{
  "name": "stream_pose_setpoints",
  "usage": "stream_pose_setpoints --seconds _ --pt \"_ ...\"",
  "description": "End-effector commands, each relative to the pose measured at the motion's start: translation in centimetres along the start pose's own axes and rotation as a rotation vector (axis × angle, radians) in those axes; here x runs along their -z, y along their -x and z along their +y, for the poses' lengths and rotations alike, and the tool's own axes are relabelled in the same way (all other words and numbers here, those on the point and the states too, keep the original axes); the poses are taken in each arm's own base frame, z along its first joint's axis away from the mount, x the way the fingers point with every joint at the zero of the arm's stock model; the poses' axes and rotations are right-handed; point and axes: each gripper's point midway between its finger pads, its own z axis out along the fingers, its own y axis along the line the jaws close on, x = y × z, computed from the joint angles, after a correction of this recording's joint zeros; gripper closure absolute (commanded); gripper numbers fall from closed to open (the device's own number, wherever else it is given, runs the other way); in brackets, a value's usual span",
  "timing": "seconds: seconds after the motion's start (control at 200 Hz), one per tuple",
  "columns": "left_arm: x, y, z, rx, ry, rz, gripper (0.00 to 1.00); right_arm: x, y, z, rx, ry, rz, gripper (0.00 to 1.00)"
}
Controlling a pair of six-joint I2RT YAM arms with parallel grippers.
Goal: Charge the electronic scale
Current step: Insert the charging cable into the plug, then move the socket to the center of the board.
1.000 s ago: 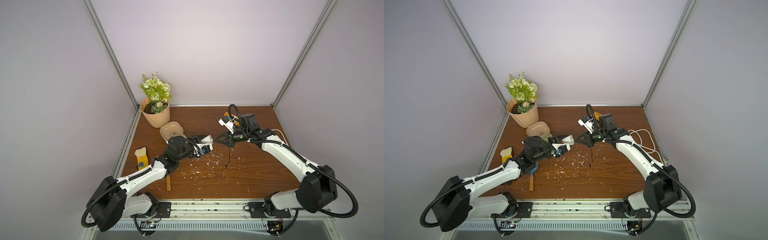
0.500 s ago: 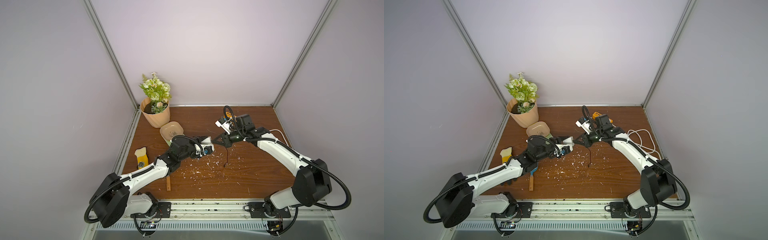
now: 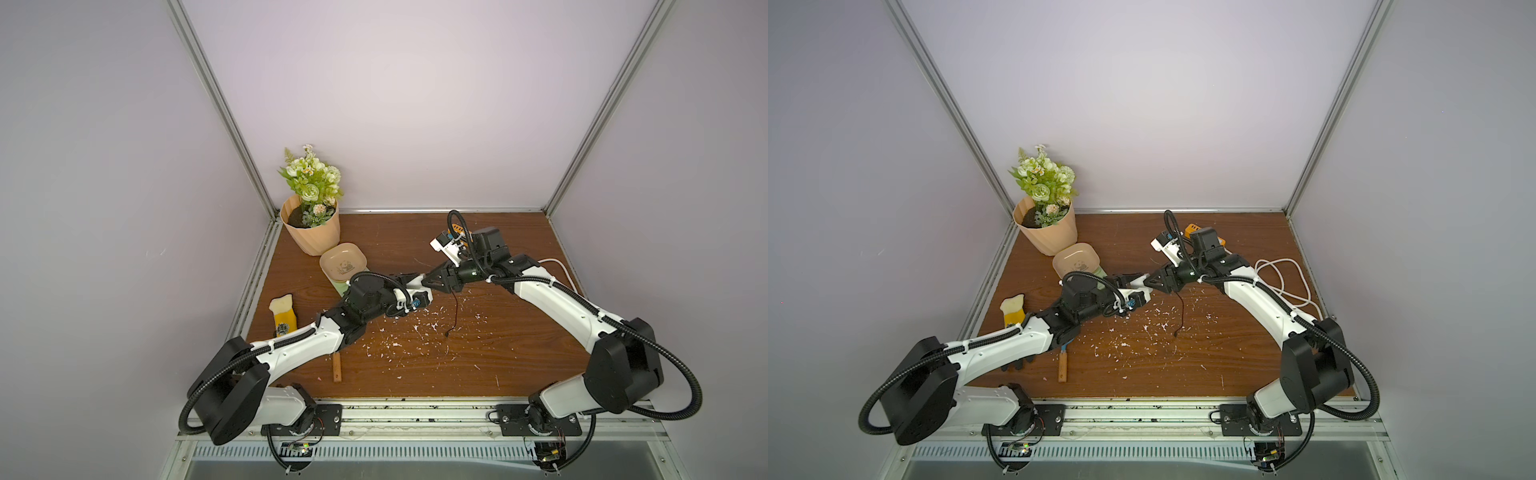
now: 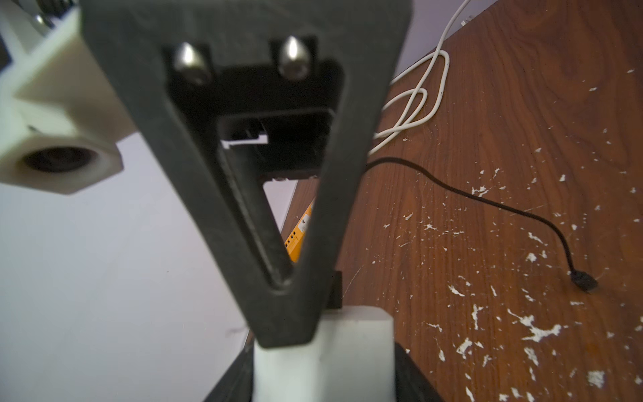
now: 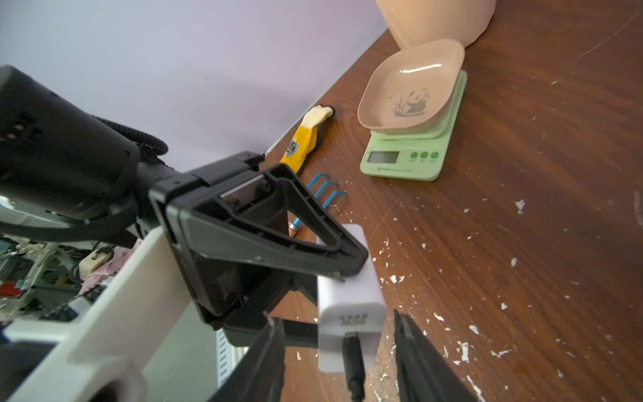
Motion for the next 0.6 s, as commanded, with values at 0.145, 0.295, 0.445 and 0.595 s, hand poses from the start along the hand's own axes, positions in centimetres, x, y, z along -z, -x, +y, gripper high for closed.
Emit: stream_pose_setpoints --seconds 0.145,0.295,0.445,0.595 --pt "-0.7 -0.5 0.8 0.072 0.055 0.006 0.76 9.7 6.6 -8.8 0.000 -0.411 -0.279 0.35" --pt "-0.5 0.2 1.0 0.101 0.052 -0.016 0.76 11.8 7.2 -19.4 -0.156 -0.758 -0.257 0.39" --pt "-0.1 0.5 0.8 0.128 0.044 -0.017 0.76 10.8 7.2 -27.7 -0.302 -0.852 -0.184 0.45" --pt "0.6 1.2 0.5 0.145 0.047 -0.020 0.76 8.9 7.3 -33.1 -0.349 -0.890 -0.157 0.44"
